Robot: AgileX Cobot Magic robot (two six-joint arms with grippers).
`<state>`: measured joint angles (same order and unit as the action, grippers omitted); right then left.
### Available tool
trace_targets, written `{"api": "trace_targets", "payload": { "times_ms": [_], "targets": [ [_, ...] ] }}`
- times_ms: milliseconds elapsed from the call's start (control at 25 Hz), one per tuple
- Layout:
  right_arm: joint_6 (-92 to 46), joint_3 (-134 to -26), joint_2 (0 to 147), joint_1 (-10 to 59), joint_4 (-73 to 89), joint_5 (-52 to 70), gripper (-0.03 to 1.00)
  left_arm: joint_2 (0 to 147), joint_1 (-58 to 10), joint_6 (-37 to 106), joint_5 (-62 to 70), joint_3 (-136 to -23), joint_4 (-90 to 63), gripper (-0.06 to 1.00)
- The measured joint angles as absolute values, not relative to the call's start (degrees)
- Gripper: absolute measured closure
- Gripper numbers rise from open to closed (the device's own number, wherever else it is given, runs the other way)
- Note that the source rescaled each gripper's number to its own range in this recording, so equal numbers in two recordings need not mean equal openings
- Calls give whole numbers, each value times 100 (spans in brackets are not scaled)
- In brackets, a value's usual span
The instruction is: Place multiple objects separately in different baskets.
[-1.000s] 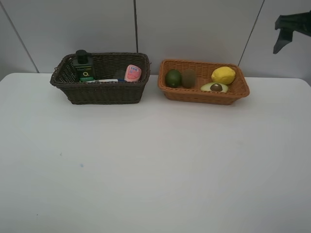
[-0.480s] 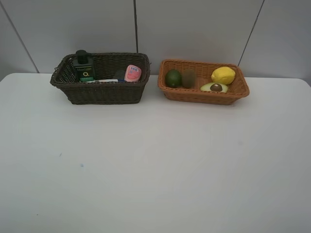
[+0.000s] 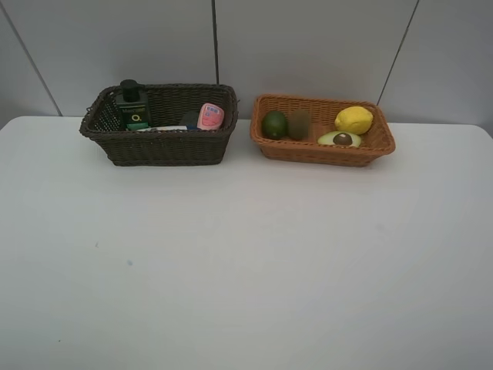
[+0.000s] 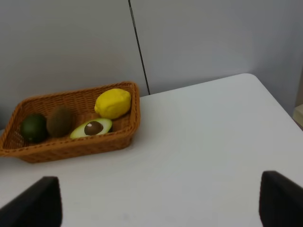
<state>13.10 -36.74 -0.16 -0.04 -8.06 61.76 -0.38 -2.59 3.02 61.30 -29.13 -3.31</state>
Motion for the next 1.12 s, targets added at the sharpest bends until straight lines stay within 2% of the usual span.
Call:
{"api": "trace_targets", "payload": {
  "times_ms": [280,1120],
  "targets": [
    [937,-3023,-21,-4,-829,6178,-1,-38,-259,302,6130,-2913,-331,-5],
    [909,-3023,-21,-4,-939,6173,-1,-38,-259,302,6130,-2913,-331,-5]
  ]
}}
